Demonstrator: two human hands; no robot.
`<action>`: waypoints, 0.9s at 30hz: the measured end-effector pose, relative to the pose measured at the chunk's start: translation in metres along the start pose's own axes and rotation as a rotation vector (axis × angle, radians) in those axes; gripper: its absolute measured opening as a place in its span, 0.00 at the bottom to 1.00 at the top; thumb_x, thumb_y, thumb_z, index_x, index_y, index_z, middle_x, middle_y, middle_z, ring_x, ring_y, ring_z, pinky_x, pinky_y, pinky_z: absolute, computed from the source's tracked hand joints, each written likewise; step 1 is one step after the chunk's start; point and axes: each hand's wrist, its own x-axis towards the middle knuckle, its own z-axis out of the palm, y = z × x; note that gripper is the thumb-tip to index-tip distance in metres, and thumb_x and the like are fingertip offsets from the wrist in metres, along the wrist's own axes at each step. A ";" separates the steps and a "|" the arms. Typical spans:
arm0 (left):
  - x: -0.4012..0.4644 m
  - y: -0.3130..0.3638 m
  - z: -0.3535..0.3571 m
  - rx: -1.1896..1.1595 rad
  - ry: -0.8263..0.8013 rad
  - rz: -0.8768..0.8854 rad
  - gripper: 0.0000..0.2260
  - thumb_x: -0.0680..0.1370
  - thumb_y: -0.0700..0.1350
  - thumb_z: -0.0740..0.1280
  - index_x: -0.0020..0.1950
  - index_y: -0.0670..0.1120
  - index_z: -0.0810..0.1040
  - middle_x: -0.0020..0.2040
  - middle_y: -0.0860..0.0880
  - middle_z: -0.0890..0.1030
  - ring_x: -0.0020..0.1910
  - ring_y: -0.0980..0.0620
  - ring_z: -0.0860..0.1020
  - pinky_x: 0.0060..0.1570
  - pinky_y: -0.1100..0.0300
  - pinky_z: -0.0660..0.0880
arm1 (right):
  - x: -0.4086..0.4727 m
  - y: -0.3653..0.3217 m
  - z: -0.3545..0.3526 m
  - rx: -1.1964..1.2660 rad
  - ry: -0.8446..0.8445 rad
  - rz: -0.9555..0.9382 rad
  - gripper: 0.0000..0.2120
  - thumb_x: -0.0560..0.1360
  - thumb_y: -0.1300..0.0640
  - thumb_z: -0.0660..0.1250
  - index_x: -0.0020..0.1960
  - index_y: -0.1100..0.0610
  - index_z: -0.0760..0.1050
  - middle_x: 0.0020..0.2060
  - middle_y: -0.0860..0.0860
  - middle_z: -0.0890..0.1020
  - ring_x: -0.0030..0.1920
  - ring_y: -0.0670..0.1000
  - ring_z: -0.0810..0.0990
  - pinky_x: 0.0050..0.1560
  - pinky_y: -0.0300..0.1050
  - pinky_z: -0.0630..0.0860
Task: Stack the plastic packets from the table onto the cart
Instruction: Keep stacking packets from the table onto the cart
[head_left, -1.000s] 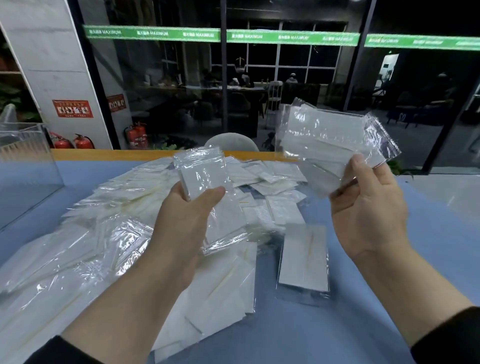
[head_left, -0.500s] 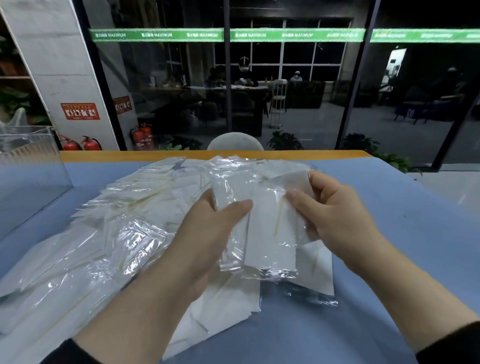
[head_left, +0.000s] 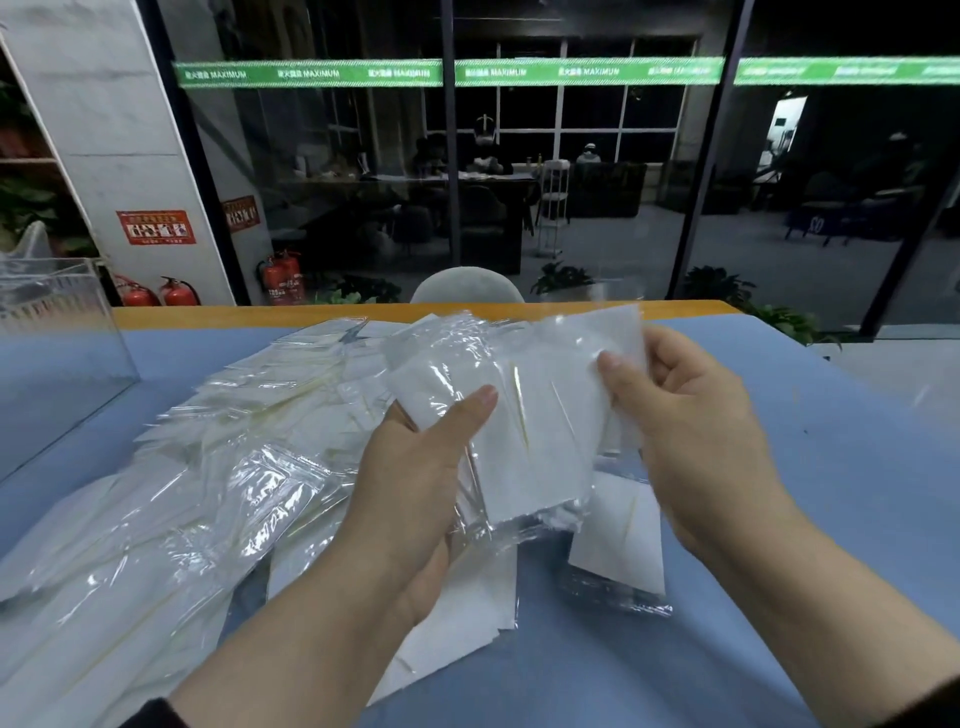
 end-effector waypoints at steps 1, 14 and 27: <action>0.000 0.001 0.000 -0.007 0.015 0.009 0.13 0.78 0.47 0.72 0.62 0.49 0.81 0.51 0.48 0.87 0.49 0.47 0.87 0.49 0.46 0.83 | 0.003 -0.002 -0.004 -0.003 0.071 -0.033 0.07 0.82 0.58 0.66 0.56 0.52 0.82 0.48 0.52 0.87 0.47 0.53 0.85 0.46 0.48 0.80; 0.006 0.003 -0.009 0.073 0.159 0.087 0.11 0.78 0.50 0.73 0.59 0.52 0.80 0.51 0.50 0.87 0.51 0.47 0.86 0.55 0.41 0.81 | 0.001 -0.014 -0.009 0.051 0.069 -0.142 0.06 0.80 0.56 0.69 0.55 0.53 0.82 0.50 0.52 0.87 0.52 0.56 0.84 0.53 0.54 0.82; -0.004 0.002 0.002 0.136 0.025 0.085 0.09 0.80 0.52 0.70 0.60 0.55 0.80 0.52 0.55 0.87 0.53 0.51 0.85 0.55 0.48 0.80 | -0.002 -0.008 -0.005 -0.093 -0.011 -0.131 0.04 0.79 0.57 0.69 0.52 0.52 0.82 0.44 0.49 0.87 0.42 0.49 0.84 0.42 0.46 0.82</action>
